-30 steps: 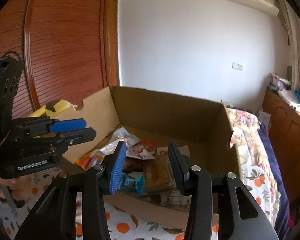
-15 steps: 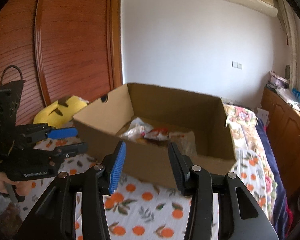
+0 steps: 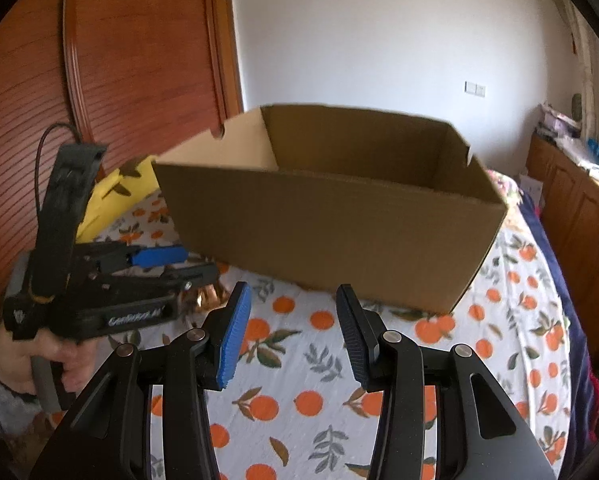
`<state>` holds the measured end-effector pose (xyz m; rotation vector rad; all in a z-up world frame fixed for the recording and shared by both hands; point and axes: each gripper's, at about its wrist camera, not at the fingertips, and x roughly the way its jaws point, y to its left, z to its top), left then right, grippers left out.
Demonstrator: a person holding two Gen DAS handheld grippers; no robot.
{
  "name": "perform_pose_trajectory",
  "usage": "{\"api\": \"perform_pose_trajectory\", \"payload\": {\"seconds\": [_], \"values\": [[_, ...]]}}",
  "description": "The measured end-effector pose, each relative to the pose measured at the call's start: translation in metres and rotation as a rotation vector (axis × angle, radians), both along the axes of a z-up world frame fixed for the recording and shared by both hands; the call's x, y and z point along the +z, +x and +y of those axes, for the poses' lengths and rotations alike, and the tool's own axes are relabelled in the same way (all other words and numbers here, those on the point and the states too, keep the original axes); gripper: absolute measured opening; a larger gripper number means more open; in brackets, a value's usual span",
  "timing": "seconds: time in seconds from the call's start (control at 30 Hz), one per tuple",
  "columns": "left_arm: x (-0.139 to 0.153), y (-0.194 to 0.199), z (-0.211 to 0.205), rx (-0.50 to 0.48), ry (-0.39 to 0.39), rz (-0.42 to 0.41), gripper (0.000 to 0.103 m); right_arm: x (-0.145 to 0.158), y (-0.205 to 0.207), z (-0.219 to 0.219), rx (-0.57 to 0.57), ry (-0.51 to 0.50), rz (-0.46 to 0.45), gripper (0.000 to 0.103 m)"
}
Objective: Organize snacks
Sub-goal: 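Move both tools back toward the remaining snacks on the bedspread, then grasp the copper wrapper with the left tool while the right tool grasps the white packet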
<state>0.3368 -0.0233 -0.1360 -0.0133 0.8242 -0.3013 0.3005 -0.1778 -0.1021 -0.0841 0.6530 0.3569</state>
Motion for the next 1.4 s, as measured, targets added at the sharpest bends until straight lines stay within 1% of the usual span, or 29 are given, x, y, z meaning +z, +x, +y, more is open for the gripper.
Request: {"api": "perform_pose_trajectory", "payload": {"seconds": [0.07, 0.2, 0.43, 0.53, 0.6, 0.67, 0.8, 0.93, 1.0, 1.07, 1.17, 1.23, 1.3, 1.33, 1.37, 1.4], "values": [[-0.005, 0.005, -0.004, 0.000, 0.012, 0.022, 0.049, -0.006, 0.003, 0.001, 0.002, 0.002, 0.019, 0.045], [-0.007, 0.005, -0.002, 0.003, 0.006, 0.044, 0.049, -0.014, 0.005, 0.008, 0.008, 0.007, 0.042, 0.045], [-0.010, 0.000, 0.021, 0.007, 0.011, 0.072, 0.050, -0.023, 0.015, 0.019, 0.030, 0.034, 0.090, 0.045], [-0.011, -0.003, 0.031, 0.008, -0.014, 0.089, 0.050, -0.027, 0.020, 0.030, 0.050, 0.032, 0.115, 0.045], [-0.010, -0.006, 0.036, 0.016, -0.018, 0.089, 0.050, -0.033, 0.026, 0.038, 0.068, 0.035, 0.145, 0.045], [-0.010, -0.008, 0.042, 0.020, -0.040, 0.092, 0.050, -0.039, 0.030, 0.044, 0.075, 0.038, 0.171, 0.045], [-0.007, -0.015, 0.055, 0.033, -0.073, 0.089, 0.050, -0.051, 0.037, 0.052, 0.087, 0.070, 0.232, 0.045], [-0.007, -0.020, 0.069, 0.044, -0.082, 0.090, 0.050, -0.060, 0.046, 0.057, 0.091, 0.075, 0.275, 0.045], [-0.010, -0.017, 0.066, 0.042, -0.068, 0.103, 0.050, -0.058, 0.048, 0.059, 0.086, 0.068, 0.268, 0.046], [-0.011, -0.017, 0.066, 0.039, -0.062, 0.095, 0.050, -0.057, 0.051, 0.061, 0.086, 0.067, 0.270, 0.046], [-0.010, -0.017, 0.065, 0.032, -0.069, 0.094, 0.047, -0.058, 0.054, 0.068, 0.085, 0.027, 0.257, 0.046], [-0.010, -0.021, 0.064, 0.023, -0.058, 0.083, 0.042, -0.059, 0.053, 0.073, 0.084, -0.006, 0.244, 0.046], [-0.010, -0.025, 0.062, 0.010, -0.036, 0.064, 0.039, -0.060, 0.053, 0.077, 0.086, -0.035, 0.230, 0.046], [-0.009, -0.028, 0.060, 0.005, -0.022, 0.054, 0.039, -0.061, 0.052, 0.079, 0.086, -0.057, 0.221, 0.042], [-0.009, -0.030, 0.059, 0.000, -0.016, 0.047, 0.037, -0.061, 0.050, 0.081, 0.078, -0.091, 0.204, 0.033], [-0.008, -0.033, 0.059, -0.004, -0.014, 0.040, 0.037, -0.061, 0.049, 0.081, 0.074, -0.116, 0.194, 0.029]]}}
